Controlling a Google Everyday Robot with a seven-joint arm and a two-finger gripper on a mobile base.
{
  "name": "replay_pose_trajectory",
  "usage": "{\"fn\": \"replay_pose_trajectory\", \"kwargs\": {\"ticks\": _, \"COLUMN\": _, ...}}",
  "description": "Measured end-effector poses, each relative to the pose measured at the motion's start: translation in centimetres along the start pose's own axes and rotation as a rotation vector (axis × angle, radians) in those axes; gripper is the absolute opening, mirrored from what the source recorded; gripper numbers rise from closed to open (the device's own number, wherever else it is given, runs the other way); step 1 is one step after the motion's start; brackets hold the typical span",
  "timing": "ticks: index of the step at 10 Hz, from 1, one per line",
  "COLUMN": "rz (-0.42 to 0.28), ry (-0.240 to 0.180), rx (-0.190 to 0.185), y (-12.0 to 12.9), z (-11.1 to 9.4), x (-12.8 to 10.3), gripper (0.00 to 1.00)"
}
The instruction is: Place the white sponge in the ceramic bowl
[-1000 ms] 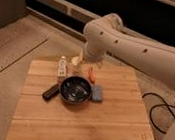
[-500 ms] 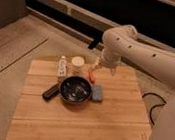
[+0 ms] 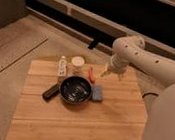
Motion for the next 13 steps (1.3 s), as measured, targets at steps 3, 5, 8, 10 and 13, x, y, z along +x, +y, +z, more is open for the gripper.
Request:
{"fn": "replay_pose_trajectory", "kwargs": {"ticks": 3, "rz": -0.052, "ry": -0.009, "rx": -0.016, "y": 0.9, "z": 0.2, "x": -0.4, "gripper": 0.65}}
{"fn": "replay_pose_trajectory", "kwargs": {"ticks": 5, "rz": -0.054, "ry": -0.008, "rx": -0.01, "y": 0.8, "z": 0.2, "x": -0.2, "gripper": 0.65}}
{"fn": "replay_pose_trajectory", "kwargs": {"ticks": 8, "rz": 0.002, "ry": 0.06, "rx": 0.079, "y": -2.3, "z": 3.1, "x": 2.5, "gripper": 0.65}}
{"fn": "replay_pose_trajectory", "kwargs": {"ticks": 10, "rz": 0.042, "ry": 0.101, "rx": 0.14, "y": -3.5, "z": 5.4, "x": 2.8, "gripper": 0.65}}
{"fn": "replay_pose_trajectory", "kwargs": {"ticks": 13, "rz": -0.006, "ry": 0.115, "rx": 0.141, "y": -1.7, "z": 7.6, "x": 2.3, "gripper": 0.65}}
